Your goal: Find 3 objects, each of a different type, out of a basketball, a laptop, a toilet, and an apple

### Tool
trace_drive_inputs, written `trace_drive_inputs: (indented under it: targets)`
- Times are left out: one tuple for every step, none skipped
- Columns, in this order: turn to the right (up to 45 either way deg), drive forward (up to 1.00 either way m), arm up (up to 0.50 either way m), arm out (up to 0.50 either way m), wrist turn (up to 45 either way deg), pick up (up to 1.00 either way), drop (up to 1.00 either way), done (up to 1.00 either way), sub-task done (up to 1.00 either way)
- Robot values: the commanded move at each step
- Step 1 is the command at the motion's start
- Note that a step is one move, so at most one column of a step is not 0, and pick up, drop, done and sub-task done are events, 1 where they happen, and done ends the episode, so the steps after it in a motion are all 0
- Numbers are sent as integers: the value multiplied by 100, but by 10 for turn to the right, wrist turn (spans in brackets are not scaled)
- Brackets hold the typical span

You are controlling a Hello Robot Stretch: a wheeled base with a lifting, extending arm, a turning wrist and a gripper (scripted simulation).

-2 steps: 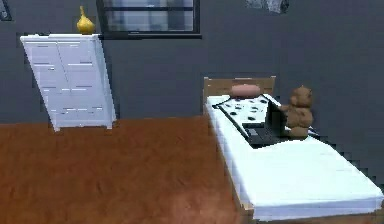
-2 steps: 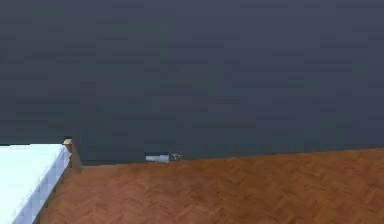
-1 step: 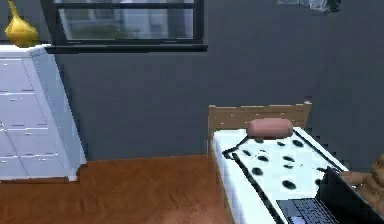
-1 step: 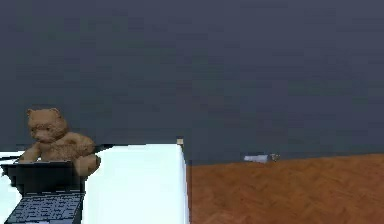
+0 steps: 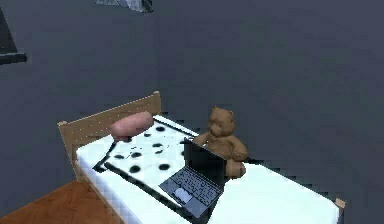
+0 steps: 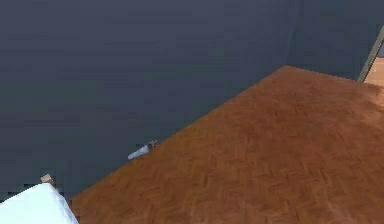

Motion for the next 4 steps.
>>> trace_drive_inputs:
  targets:
    - [0,0,0,0,0,0,0,0,100]
    - [-450,0,0,0,0,0,0,0,0]
    - [-450,0,0,0,0,0,0,0,0]
    - [-450,0,0,0,0,0,0,0,0]
